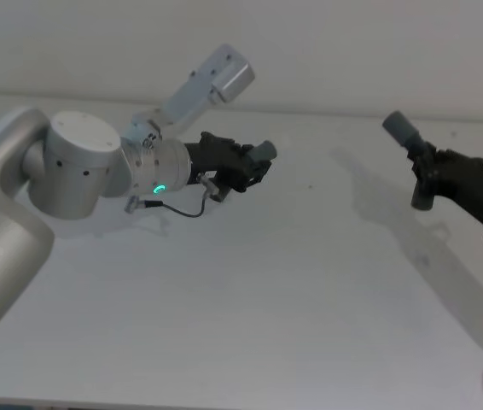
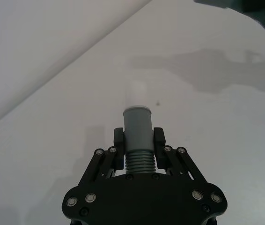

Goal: Use both hands to pick up one end of the pipe from the table, align the ends, and insert them.

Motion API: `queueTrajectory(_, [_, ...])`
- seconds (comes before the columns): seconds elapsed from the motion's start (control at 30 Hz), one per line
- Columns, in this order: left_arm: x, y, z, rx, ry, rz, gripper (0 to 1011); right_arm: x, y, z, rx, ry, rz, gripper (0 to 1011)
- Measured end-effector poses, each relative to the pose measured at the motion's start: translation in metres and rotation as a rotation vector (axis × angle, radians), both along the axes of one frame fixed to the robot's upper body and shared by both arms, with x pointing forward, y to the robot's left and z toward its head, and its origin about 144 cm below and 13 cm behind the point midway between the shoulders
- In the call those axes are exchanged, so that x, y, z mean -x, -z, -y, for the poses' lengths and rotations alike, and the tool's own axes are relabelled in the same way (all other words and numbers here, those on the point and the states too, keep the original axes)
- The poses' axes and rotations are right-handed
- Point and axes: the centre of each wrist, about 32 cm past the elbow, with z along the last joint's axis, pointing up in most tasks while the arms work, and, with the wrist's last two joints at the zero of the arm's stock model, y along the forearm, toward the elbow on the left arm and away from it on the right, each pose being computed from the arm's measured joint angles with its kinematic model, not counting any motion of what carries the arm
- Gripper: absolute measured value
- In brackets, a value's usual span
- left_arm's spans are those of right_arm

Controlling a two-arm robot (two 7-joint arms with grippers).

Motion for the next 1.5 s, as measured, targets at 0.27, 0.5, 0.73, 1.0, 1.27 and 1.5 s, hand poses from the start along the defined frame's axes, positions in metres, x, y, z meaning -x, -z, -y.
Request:
queueTrajectory(0.27, [-0.001,-0.016,-0.005,-0.039,0.102,0.029,354,-0.002,-0.008,0.014,-0.031,-0.081,0.063,155])
queueTrajectory(0.5, [-0.001,-0.031,-0.01,-0.102,0.192,0.049,354,-0.004,-0.013,0.027,-0.039,-0.165,0.083,155])
queueTrajectory(0.73, [-0.002,-0.047,-0.016,-0.164,0.276,0.064,354,-0.008,-0.019,0.04,-0.039,-0.267,0.09,155])
queueTrajectory(1.0, [-0.008,-0.066,-0.019,-0.235,0.384,0.084,354,-0.014,-0.025,0.053,-0.039,-0.388,0.088,155])
queueTrajectory(1.27, [-0.015,-0.081,-0.02,-0.289,0.475,0.096,354,-0.021,-0.032,0.068,-0.03,-0.523,0.075,155])
queueTrajectory(1.5, [-0.022,-0.092,-0.022,-0.317,0.546,0.11,354,-0.027,-0.036,0.078,-0.022,-0.622,0.054,155])
